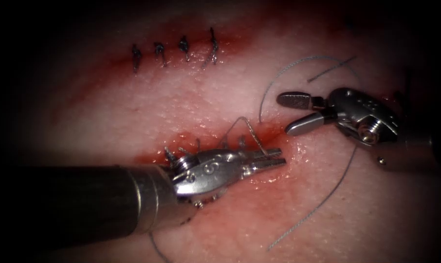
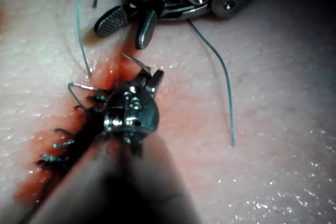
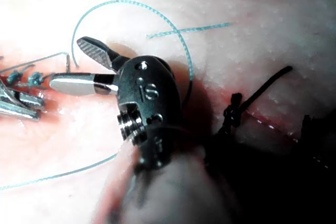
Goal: Wound Closure
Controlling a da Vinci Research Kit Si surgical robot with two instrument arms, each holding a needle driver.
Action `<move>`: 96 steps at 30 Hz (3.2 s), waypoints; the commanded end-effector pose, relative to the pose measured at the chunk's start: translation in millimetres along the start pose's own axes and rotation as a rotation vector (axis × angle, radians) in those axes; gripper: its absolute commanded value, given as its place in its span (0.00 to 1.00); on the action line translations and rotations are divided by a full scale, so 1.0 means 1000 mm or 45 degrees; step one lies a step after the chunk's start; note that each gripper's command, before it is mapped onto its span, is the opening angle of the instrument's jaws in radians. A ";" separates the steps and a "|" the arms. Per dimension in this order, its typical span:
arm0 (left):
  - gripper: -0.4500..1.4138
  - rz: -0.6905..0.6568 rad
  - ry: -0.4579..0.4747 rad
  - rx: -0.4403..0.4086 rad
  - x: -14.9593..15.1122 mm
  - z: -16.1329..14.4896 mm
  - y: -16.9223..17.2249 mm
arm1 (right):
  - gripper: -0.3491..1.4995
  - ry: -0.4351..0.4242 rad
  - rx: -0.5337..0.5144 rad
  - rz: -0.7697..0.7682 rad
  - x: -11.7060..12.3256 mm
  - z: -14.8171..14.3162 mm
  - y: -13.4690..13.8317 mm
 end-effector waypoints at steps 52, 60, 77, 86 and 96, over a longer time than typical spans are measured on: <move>0.00 -0.018 0.128 -0.155 0.0136 -0.0116 0.0211 | 0.27 -0.577 0.189 -0.535 -0.0049 0.0038 -0.0038; 0.00 0.072 0.111 -0.106 0.0141 -0.0120 0.0230 | 0.00 -0.589 0.148 -0.542 -0.0049 0.0037 -0.0047; 0.00 0.288 -0.008 0.413 0.0098 -0.0157 0.0142 | 0.00 -0.577 0.148 -0.324 0.0011 0.0047 -0.0205; 0.00 0.312 -0.034 0.454 0.0102 -0.0170 0.0134 | 0.48 -0.512 0.058 -0.477 0.0031 0.0066 -0.0214; 0.00 0.329 -0.052 0.471 0.0106 -0.0186 0.0128 | 0.74 -0.618 -0.141 -0.542 0.0024 0.0036 -0.0157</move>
